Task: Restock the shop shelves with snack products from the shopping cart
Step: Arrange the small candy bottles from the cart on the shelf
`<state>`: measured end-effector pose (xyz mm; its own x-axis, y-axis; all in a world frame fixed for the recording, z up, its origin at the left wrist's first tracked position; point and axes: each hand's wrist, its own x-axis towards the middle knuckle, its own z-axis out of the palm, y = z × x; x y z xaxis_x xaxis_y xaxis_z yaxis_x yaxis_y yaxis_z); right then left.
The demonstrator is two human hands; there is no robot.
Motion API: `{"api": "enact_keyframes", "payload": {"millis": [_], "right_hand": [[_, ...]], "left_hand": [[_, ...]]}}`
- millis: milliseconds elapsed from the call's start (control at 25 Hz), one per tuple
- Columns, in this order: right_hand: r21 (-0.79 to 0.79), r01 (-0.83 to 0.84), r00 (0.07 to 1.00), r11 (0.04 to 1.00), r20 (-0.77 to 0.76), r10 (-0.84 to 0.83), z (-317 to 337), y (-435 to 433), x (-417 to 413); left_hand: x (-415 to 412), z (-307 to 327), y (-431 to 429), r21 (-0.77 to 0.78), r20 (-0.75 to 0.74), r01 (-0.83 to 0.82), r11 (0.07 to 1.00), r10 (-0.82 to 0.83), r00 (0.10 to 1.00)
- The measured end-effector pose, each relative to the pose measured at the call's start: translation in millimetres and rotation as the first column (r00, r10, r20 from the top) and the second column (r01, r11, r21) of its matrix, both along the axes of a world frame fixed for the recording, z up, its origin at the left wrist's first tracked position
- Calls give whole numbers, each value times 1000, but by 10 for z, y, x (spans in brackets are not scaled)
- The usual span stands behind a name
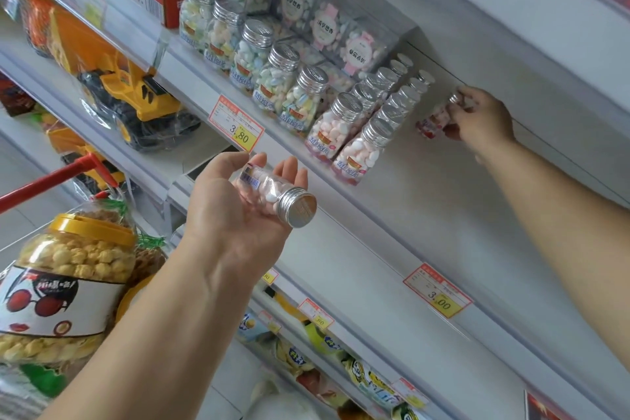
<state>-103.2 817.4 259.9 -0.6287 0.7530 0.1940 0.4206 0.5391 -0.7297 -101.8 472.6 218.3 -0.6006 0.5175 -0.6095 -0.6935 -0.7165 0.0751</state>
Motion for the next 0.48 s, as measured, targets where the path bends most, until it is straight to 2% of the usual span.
{"api": "enact_keyframes", "payload": {"millis": [120,280,480], "right_hand": [[-197,-59,992,979,-122,35,23,32,-243],[-496,-108,969,862,-245,-20,30,54,-390],[-580,-117,963,806,-264,-51,61,110,-591]], "left_hand": [[-2,-52,9,2,12,-6,1000,6,1000],[-23,-102,9,-13,37,-34,999,34,999],[-64,-121,29,-9,34,-58,998,58,998]]}}
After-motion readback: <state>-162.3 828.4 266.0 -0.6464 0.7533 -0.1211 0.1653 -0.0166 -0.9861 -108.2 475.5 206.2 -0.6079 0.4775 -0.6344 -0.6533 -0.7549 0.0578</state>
